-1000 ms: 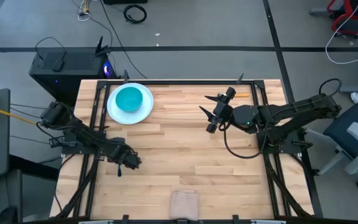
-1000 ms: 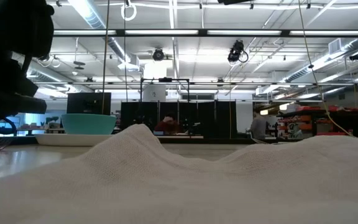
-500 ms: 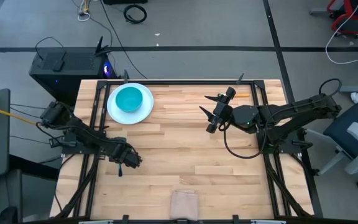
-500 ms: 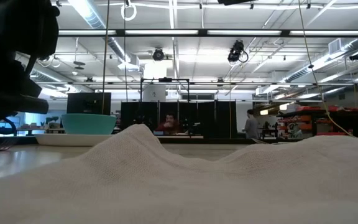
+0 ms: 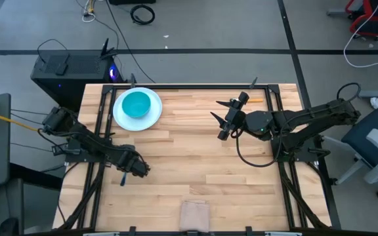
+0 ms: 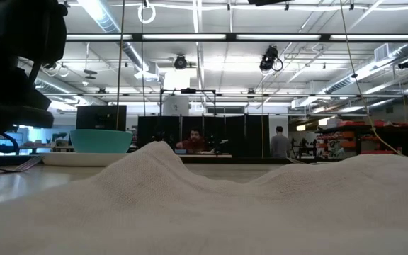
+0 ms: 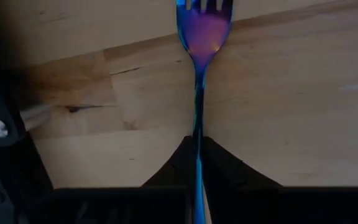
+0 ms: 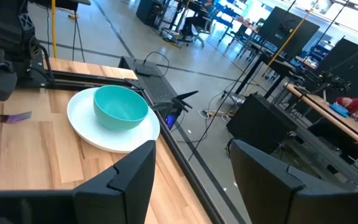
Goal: Set table place
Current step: Put the purple fork on the right side of the white plate
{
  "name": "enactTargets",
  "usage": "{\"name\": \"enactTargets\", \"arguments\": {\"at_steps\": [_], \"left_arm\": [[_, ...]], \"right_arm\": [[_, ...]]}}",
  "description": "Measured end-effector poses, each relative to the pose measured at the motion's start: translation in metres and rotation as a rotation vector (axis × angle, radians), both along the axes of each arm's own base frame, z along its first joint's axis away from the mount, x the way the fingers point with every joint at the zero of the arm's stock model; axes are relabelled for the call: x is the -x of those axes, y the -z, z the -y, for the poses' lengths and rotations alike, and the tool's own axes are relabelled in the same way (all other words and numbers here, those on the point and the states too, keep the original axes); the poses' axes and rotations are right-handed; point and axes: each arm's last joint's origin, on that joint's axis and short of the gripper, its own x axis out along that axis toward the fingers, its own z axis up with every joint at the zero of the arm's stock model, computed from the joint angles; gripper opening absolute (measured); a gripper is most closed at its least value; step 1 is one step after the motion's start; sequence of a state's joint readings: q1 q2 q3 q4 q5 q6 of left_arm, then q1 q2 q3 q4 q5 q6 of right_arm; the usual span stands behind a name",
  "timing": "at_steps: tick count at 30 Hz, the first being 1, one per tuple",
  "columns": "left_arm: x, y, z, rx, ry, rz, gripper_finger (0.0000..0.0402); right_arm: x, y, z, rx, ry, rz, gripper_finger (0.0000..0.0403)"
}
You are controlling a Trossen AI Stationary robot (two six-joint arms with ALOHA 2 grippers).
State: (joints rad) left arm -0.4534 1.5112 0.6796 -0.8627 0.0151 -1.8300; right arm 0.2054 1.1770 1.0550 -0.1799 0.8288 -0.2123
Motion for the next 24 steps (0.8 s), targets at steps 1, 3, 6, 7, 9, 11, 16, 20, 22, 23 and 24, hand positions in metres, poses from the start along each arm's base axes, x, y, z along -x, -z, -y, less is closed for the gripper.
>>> {"name": "enactTargets", "arguments": {"at_steps": [1,3,6,7,9,11,16,20,22,23,24], "left_arm": [[0.000,0.000,0.000,0.000,0.008,0.000,0.0020],[0.000,0.000,-0.001,0.002,0.022,-0.001,0.0016],[0.000,0.000,-0.001,0.005,0.036,-0.004,0.0010],[0.000,0.000,-0.001,0.005,0.036,-0.004,0.0010],[0.000,0.000,-0.001,0.005,0.038,-0.004,0.0011],[-0.001,0.000,-0.001,0.005,0.039,-0.003,0.0014],[-0.002,-0.002,-0.001,0.007,0.056,-0.001,0.0010],[-0.005,-0.006,0.000,-0.003,0.063,0.002,0.0011],[-0.008,-0.009,0.002,-0.002,0.063,0.018,0.0014],[-0.009,-0.010,0.002,-0.002,0.063,0.021,0.0015],[-0.010,-0.011,0.002,-0.003,0.064,0.020,0.0015]], "right_arm": [[0.000,0.000,0.000,0.000,0.000,0.000,0.0215],[0.000,0.000,0.000,0.000,0.000,0.000,0.0215],[0.000,0.000,0.000,0.000,0.000,0.000,0.0215],[0.000,0.000,0.000,0.000,0.000,0.000,0.0215],[0.000,0.000,0.000,0.000,0.000,0.000,0.0215],[0.000,0.000,0.000,0.000,0.000,0.000,0.0215],[0.000,0.000,0.000,0.000,0.000,0.001,0.0215],[0.000,0.000,0.000,0.000,0.000,0.001,0.0215],[0.000,0.000,0.000,0.000,0.000,0.001,0.0215],[0.000,0.000,0.000,0.000,0.000,0.001,0.0215],[0.000,0.000,0.000,0.000,0.000,0.001,0.0215]]}}
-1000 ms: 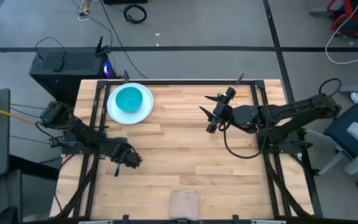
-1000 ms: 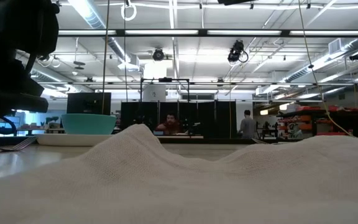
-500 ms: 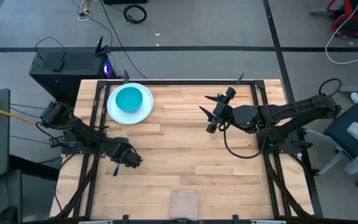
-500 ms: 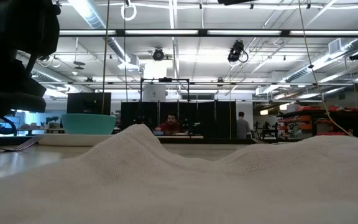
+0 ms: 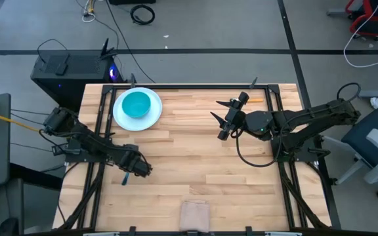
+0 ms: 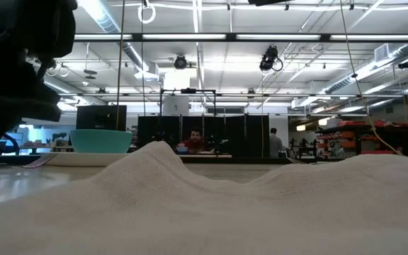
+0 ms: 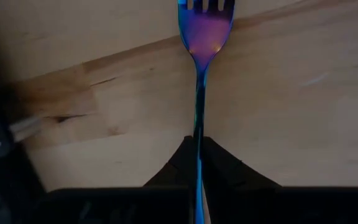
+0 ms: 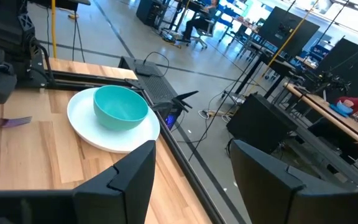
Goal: Set table place
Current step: Put the purple fork on the right side of the white plate
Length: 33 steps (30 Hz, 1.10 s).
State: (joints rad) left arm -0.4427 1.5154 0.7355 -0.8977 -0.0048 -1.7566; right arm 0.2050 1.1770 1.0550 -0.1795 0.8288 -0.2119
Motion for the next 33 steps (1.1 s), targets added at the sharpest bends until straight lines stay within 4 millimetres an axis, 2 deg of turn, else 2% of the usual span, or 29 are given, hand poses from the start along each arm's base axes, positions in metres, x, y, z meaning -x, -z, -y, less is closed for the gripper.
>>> {"name": "enactTargets", "arguments": {"at_steps": [8,16,22,26,33], "left_arm": [[-0.014,-0.011,-0.007,0.011,0.016,0.043,0.0011],[-0.048,-0.039,-0.032,0.050,0.115,0.159,0.0010],[-0.071,-0.057,-0.064,0.042,0.166,0.263,0.0012],[-0.086,-0.056,-0.091,0.022,0.203,0.273,0.0011],[-0.127,-0.050,-0.148,-0.047,0.254,0.318,0.0016]], "right_arm": [[0.000,0.000,0.000,0.000,0.000,0.000,0.0215],[0.000,0.000,0.000,0.000,0.000,0.000,0.0215],[0.000,0.000,0.000,0.000,0.000,0.000,0.0215],[0.001,-0.001,0.000,0.001,0.007,0.007,0.0215],[0.006,-0.006,0.001,-0.003,0.007,0.026,0.0215]]}}
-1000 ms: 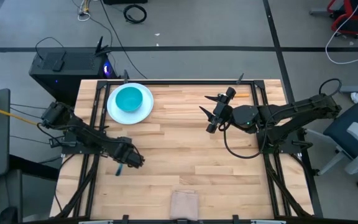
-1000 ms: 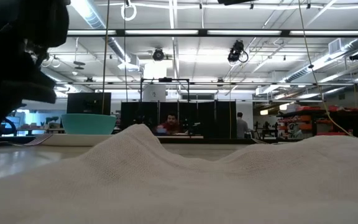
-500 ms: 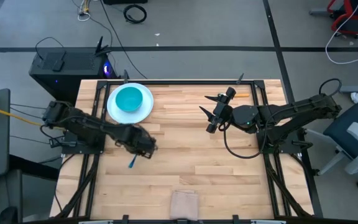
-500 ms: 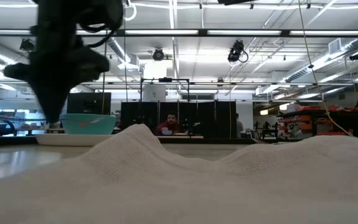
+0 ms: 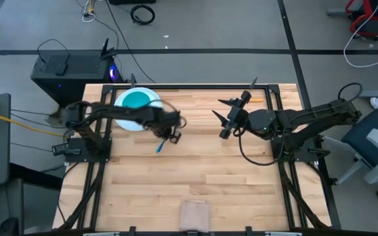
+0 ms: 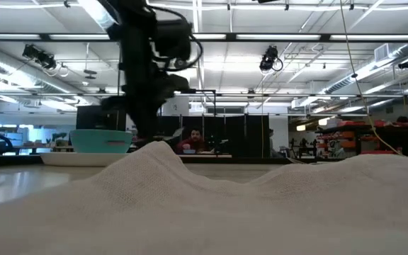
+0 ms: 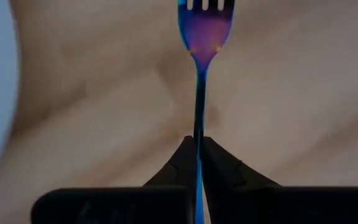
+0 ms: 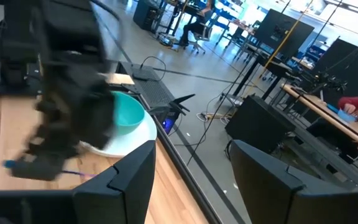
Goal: Set table place
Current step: Put the purple fork on the right side of the white plate
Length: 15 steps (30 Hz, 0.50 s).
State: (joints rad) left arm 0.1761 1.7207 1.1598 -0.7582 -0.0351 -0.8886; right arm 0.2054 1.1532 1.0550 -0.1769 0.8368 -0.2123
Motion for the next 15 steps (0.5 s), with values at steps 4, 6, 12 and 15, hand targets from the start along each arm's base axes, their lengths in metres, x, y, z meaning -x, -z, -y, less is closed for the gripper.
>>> {"name": "enactTargets", "arguments": {"at_steps": [4,6,12,15], "left_arm": [[-0.019,0.003,-0.035,-0.031,-0.011,-0.001,0.0020],[-0.025,0.005,-0.052,-0.036,-0.040,-0.001,0.0012],[-0.032,0.011,-0.099,-0.029,-0.185,0.003,0.0012],[-0.031,0.015,-0.116,-0.020,-0.268,0.003,0.0024]], "right_arm": [[0.003,-0.002,0.001,-0.001,0.000,0.007,0.0215],[0.003,-0.003,0.001,-0.002,0.000,0.010,0.0215],[0.005,-0.003,0.001,-0.002,0.000,0.010,0.0215],[0.005,-0.003,0.001,-0.002,0.000,0.010,0.0215]]}}
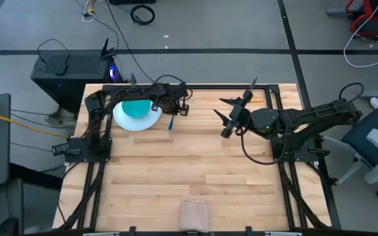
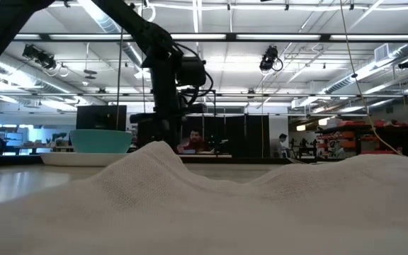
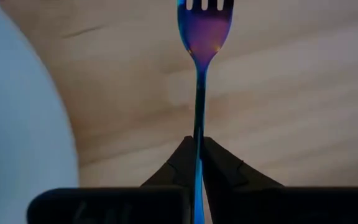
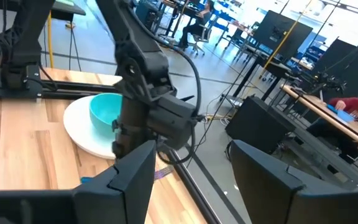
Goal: Set table place
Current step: Put the purple fork on the right side of the white plate, then put the yellow spoon on the blue bowl
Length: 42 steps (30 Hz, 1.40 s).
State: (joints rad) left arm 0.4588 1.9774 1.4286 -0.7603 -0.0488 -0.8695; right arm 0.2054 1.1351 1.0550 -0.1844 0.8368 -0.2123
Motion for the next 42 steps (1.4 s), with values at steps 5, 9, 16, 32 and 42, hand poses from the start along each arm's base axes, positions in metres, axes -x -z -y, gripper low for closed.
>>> {"name": "enactTargets", "arguments": {"at_steps": [5,9,16,32,42], "left_arm": [[0.005,0.012,-0.021,0.015,-0.095,-0.006,0.0014],[0.007,0.020,-0.033,0.008,-0.138,0.002,0.0009],[0.010,0.033,-0.042,0.015,-0.188,-0.022,0.0027],[0.006,0.036,-0.045,-0.006,-0.170,0.007,0.0055],[0.007,0.026,-0.044,-0.016,-0.143,0.029,0.0052]], "right_arm": [[0.000,0.000,0.000,0.000,0.000,0.000,0.0215],[0.000,0.000,0.000,0.000,0.000,-0.004,0.0215],[0.000,0.000,0.000,-0.006,0.001,0.001,0.0215],[0.000,0.001,0.000,-0.008,0.002,0.001,0.0215],[0.002,0.000,0.000,-0.007,0.001,0.001,0.0215]]}}
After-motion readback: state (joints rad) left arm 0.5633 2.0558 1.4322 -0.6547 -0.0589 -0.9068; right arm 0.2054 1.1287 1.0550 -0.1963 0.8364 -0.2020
